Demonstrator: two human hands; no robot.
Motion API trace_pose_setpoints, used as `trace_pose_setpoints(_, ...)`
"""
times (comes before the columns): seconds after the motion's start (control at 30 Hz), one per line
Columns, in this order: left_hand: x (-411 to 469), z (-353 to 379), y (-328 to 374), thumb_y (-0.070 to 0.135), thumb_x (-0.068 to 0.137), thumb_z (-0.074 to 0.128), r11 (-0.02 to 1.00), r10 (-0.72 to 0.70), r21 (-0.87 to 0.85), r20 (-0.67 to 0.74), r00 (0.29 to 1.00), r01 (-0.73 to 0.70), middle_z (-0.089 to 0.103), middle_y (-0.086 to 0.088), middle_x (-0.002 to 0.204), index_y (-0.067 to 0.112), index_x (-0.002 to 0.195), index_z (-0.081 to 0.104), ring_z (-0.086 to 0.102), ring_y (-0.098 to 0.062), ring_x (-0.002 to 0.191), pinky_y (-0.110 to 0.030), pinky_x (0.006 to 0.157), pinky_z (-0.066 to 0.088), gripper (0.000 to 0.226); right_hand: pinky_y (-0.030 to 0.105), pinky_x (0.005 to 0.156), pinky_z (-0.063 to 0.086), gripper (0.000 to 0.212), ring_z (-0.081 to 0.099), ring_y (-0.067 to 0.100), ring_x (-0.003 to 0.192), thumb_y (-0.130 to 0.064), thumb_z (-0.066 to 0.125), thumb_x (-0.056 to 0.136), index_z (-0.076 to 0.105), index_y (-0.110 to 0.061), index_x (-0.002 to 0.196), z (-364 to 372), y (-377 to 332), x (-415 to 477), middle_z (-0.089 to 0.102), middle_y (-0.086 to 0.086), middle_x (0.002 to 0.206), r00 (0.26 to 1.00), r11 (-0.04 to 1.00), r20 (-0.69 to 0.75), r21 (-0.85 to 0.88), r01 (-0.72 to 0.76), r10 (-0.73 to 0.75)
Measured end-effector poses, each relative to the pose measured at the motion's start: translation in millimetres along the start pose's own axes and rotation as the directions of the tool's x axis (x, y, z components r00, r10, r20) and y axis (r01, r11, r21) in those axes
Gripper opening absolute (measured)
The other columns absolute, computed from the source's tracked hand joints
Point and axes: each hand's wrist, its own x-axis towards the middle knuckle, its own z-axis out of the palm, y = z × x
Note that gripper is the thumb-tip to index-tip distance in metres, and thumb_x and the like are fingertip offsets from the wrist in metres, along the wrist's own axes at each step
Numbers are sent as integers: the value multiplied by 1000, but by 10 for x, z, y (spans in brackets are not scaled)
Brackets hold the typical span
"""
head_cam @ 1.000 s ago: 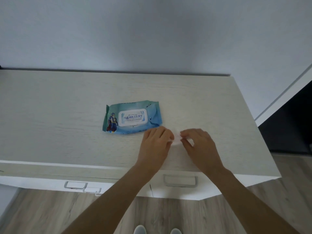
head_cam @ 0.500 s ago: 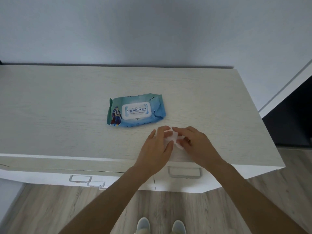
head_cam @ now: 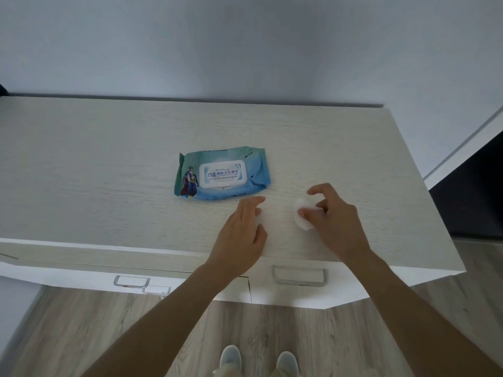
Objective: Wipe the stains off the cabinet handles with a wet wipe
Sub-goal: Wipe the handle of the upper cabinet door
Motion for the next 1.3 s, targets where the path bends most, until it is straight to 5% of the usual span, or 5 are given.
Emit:
trace_pose_setpoints(0.27, -246, -10, 39, 32, 94, 41, 928, 152, 334, 62, 986, -164, 56, -12, 130, 3, 127, 52, 55, -25, 118, -38, 105, 40, 45, 30, 73, 46, 20, 58, 28, 86, -15, 67, 85, 70, -1, 98, 106, 121, -128, 64, 11, 98, 952, 869, 4, -406, 282, -307)
trace_pose_setpoints(0.57, -501, 16, -6, 42, 95, 35, 828, 168, 524, 108, 980, -199, 47, -14, 142, 2, 131, 52, 43, -26, 133, -48, 111, 30, 57, 36, 69, 49, 14, 58, 33, 79, 2, 72, 76, 68, 6, 89, 183, 56, -305, 63, 19, 84, 925, 884, -37, -311, 350, -379)
trace_pose_setpoints(0.83, -762, -23, -188, 42, 93, 36, 678, 267, 673, 151, 952, -297, 36, -16, 149, 2, 140, 43, 35, -29, 137, -51, 109, 33, 62, 9, 73, 28, 12, 53, 17, 88, -11, 61, 88, 67, -7, 99, 218, 70, -680, 59, 3, 92, 970, 973, -167, -178, 146, -176)
trace_pose_setpoints(1.0, -912, 27, -295, 32, 81, 69, 643, 367, 688, 107, 924, -335, 37, -21, 147, 2, 142, 37, 38, -34, 135, -54, 107, 34, 75, 10, 78, 36, 19, 59, 17, 87, -10, 60, 90, 68, -13, 107, 291, 50, -1081, 60, 3, 95, 956, 995, -285, -82, 51, -73)
trace_pose_setpoints(1.3, -1029, 167, -452, 36, 81, 67, 594, 437, 723, 79, 896, -353, 21, -18, 155, 4, 148, 19, 21, -33, 143, -55, 113, 19, 88, 2, 76, 34, 18, 60, 15, 92, -8, 59, 90, 69, -14, 103, 461, 135, -1525, 59, 3, 102, 934, 995, -344, -1, -100, 94)
